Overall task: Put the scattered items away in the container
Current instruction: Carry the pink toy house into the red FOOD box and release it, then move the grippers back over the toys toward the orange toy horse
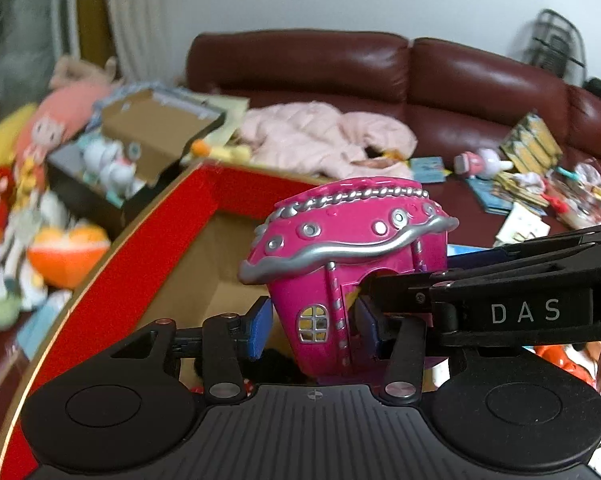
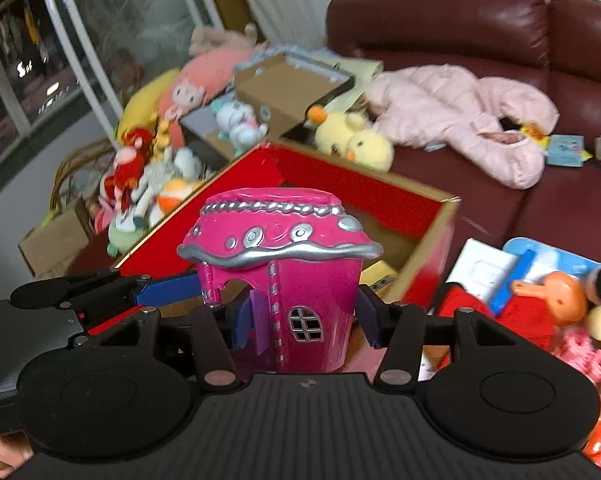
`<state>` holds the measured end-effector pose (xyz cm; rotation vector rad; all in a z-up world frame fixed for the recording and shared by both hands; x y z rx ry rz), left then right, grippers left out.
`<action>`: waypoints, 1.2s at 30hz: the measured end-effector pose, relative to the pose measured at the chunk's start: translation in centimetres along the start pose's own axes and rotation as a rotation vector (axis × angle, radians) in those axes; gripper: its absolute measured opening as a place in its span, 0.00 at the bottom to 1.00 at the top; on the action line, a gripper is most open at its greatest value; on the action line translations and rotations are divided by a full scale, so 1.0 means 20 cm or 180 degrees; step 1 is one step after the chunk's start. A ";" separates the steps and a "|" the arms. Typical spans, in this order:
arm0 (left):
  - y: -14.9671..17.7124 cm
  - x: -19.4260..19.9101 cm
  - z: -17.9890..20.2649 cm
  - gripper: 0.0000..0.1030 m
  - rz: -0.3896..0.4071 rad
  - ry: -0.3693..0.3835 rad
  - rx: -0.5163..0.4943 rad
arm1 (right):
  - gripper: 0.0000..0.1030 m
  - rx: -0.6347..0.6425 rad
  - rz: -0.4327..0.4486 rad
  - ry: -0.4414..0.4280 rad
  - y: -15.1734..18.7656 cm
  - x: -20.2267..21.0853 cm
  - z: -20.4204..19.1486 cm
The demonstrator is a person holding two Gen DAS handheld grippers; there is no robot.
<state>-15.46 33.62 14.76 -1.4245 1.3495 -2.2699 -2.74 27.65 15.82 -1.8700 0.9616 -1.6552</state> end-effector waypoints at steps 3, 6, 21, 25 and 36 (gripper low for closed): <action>0.02 -0.03 -0.08 0.46 -0.0054 -0.0025 0.0100 | 0.56 0.0020 -0.0083 -0.0059 0.00 -0.06 -0.03; 0.03 -0.05 -0.13 0.46 -0.0098 -0.0045 0.0146 | 0.57 0.0011 -0.0143 -0.0086 0.01 -0.10 -0.05; 0.00 -0.06 -0.18 0.99 -0.0066 -0.0106 0.0381 | 0.91 -0.0276 0.0128 -0.0357 -0.04 -0.04 0.01; 0.02 -0.06 -0.15 0.99 -0.0082 -0.0166 0.0319 | 0.91 -0.0359 0.0075 -0.0360 0.00 -0.04 0.04; 0.06 -0.05 0.01 0.99 -0.0079 -0.0224 0.0006 | 0.91 -0.0417 0.0070 -0.0378 0.07 0.04 0.07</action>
Point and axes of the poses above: each gripper's, at about its wrist camera, not at the fingertips, and x roughly against the way its jaws point, z to its right, y to its underside, the point moved 2 cm from there along -x, roughly the way its jaws point, and after that the axes turned 11 degrees about x, right-handed, at the moved point
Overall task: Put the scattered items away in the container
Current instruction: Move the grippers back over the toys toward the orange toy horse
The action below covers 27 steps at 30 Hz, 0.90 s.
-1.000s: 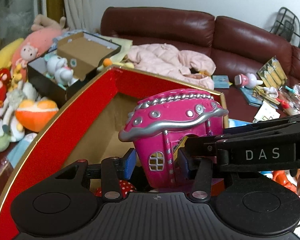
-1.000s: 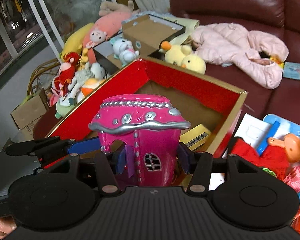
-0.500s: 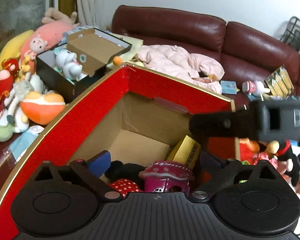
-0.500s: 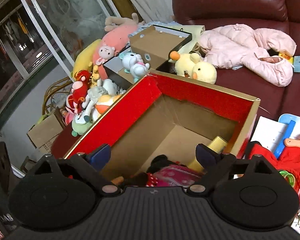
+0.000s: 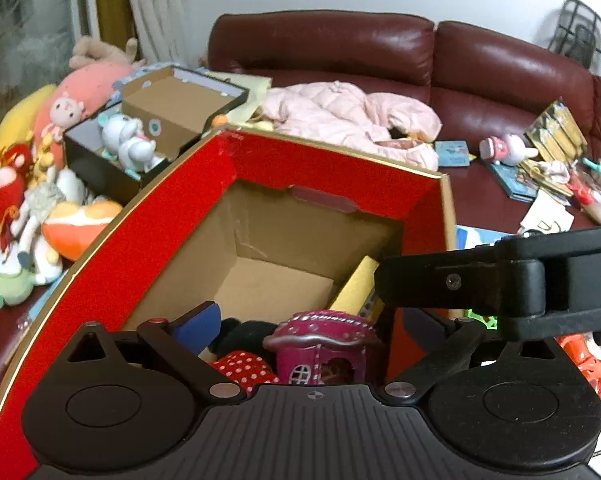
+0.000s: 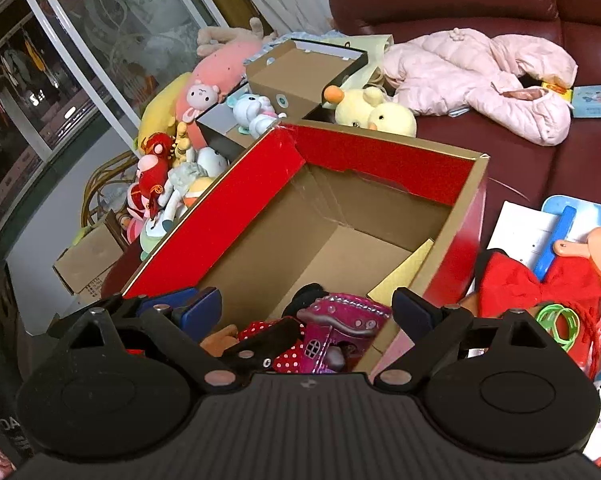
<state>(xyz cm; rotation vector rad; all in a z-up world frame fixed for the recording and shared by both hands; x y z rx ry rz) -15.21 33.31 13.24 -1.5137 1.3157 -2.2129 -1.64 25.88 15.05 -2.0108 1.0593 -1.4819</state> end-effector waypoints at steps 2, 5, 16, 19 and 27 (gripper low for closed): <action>0.00 0.02 0.05 1.00 0.0035 0.0031 -0.0057 | 0.91 0.0009 0.0044 0.0021 0.01 0.04 0.01; 0.01 0.04 0.14 1.00 0.0062 0.0080 -0.0163 | 0.91 0.0015 0.0109 0.0038 0.02 0.12 0.04; 0.11 0.07 0.63 1.00 0.0060 0.0318 -0.0696 | 0.93 -0.0216 0.0327 0.0422 0.17 0.54 0.39; 0.17 0.07 0.77 1.00 0.0038 0.0422 -0.0853 | 0.94 -0.0411 0.0332 0.0568 0.25 0.65 0.54; 0.37 -0.02 1.06 1.00 -0.0152 0.0572 -0.1142 | 0.94 -0.1091 0.0288 0.0827 0.54 0.80 0.90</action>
Point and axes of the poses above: each gripper's, at about its wrist camera, not at the fingertips, and x roughly against the way its jaws point, z to its right, y to its underside, the point moved 2 cm from there along -x, roughly the way its jaws point, and after that the axes turned 11 degrees about x, right-handed, at the moved point
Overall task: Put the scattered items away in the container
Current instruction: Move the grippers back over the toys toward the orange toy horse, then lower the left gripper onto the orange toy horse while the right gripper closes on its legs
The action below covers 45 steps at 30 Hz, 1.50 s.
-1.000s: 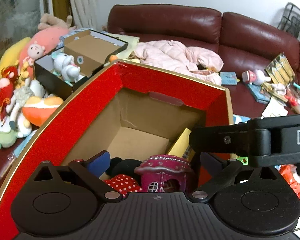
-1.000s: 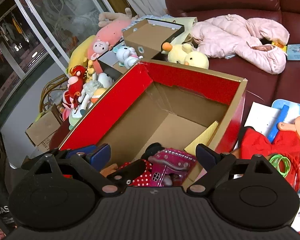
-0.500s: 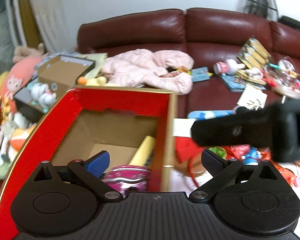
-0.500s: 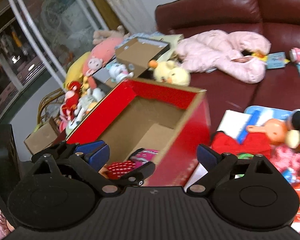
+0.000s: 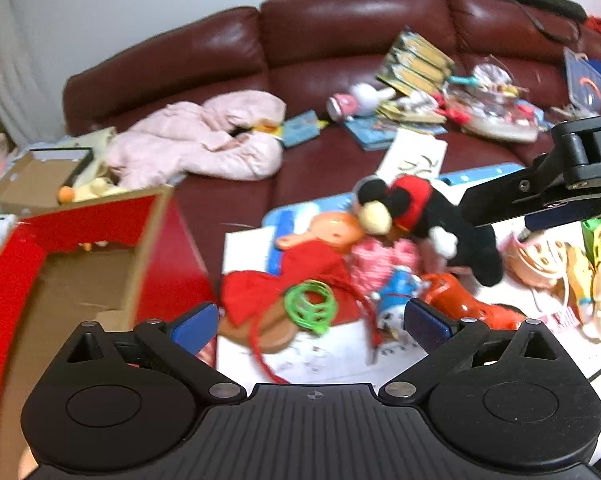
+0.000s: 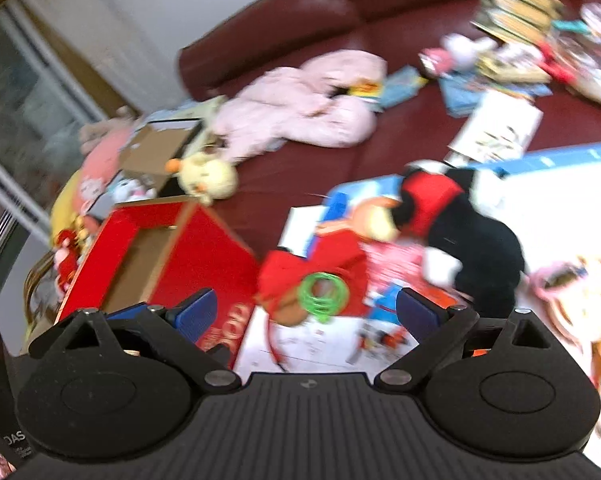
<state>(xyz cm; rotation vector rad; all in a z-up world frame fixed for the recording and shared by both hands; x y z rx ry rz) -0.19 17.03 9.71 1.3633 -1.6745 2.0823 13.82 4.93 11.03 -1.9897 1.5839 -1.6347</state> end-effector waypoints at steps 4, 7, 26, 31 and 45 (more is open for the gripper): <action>0.11 -0.13 0.11 1.00 -0.0136 0.0066 -0.0127 | 0.94 -0.0297 -0.0145 0.0119 0.11 -0.04 0.19; 0.19 -0.23 0.19 1.00 -0.0264 0.0150 -0.0231 | 0.94 -0.0461 -0.0271 0.0212 0.19 -0.09 0.30; 0.36 -0.61 0.60 0.88 -0.0168 0.0723 -0.1073 | 0.93 -0.0862 -0.0598 0.0318 0.33 -0.39 0.64; 0.38 -0.72 0.53 0.53 -0.0508 0.0747 -0.0680 | 0.79 -0.0687 -0.0557 0.0407 0.36 -0.38 0.63; 0.57 -0.58 0.37 0.35 -0.0699 0.0855 -0.0574 | 0.42 -0.0892 -0.1012 -0.0113 0.69 -0.36 0.39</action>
Point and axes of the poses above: each gripper's, at about its wrist camera, not at the fingertips, and x roughly against the way its jaws point, z to its right, y to its underside, the point moved 2 cm from there along -x, roughly the way its jaws point, and after that the axes turned 11 degrees about x, right-handed, at the moved point
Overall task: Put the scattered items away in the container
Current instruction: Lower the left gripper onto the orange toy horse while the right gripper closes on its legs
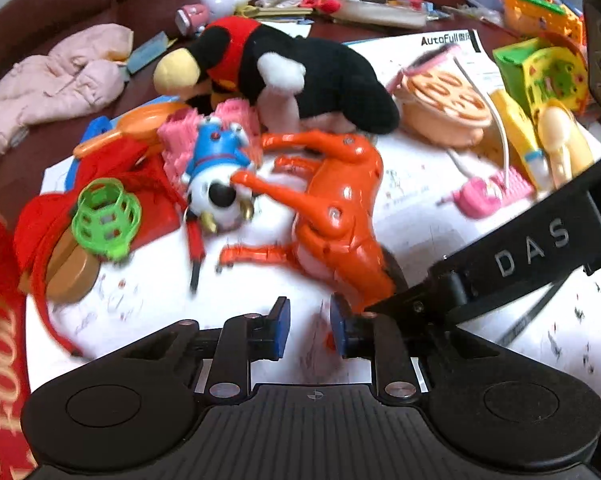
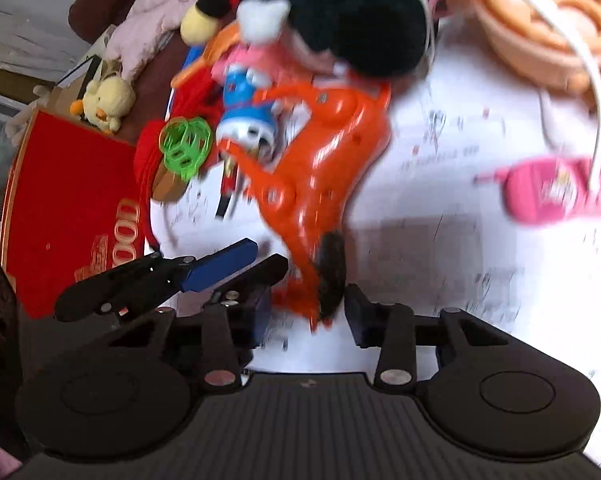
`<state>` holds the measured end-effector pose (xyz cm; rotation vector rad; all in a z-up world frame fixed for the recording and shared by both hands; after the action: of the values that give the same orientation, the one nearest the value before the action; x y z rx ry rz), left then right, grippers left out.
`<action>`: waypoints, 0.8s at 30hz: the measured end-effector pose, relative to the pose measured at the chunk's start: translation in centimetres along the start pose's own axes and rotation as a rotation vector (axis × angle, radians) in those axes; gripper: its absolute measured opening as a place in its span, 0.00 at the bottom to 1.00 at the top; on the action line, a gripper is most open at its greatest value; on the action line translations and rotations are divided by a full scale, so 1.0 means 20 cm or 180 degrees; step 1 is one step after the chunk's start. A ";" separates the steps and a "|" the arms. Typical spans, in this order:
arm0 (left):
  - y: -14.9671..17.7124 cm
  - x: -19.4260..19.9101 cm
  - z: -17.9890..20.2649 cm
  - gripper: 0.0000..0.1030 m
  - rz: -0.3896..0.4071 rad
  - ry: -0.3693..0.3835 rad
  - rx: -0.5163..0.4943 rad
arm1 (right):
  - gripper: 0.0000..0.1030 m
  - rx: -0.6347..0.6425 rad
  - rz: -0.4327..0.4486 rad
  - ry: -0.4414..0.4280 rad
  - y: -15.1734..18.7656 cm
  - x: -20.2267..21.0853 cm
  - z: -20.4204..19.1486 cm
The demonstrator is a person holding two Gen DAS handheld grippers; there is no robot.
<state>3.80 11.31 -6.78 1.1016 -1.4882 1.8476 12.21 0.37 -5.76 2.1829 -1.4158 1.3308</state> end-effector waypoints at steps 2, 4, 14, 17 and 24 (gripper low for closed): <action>0.04 0.03 -0.02 0.39 -0.0044 0.0038 0.0081 | 0.42 -0.0034 -0.0060 -0.0060 0.05 0.00 -0.01; 0.07 0.06 -0.04 0.49 -0.0052 0.0105 0.0204 | 0.42 -0.0016 -0.0056 -0.0071 0.06 0.03 -0.01; -0.02 0.14 0.08 0.81 0.0184 0.0173 0.0284 | 0.57 -0.0085 0.0426 0.0237 -0.02 0.22 0.04; -0.05 0.06 0.12 0.81 0.0073 0.0077 0.0297 | 0.57 -0.0081 0.0441 0.0250 -0.05 0.21 0.04; -0.07 -0.10 0.11 0.63 -0.0208 -0.0020 0.0357 | 0.59 0.0047 0.0554 0.0299 -0.11 0.19 0.05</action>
<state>6.68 9.77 -7.61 1.1949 -1.3497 1.9033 14.98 -1.47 -2.75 2.0157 -1.5943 1.4846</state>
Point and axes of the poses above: each gripper's, at about its wrist camera, not at the fingertips, and x roughly against the way its jaws point, z to its right, y to its underside, the point moved 2 cm from there along -x, roughly the way its jaws point, and after that the axes turned 11 degrees about x, right-handed, at the moved point
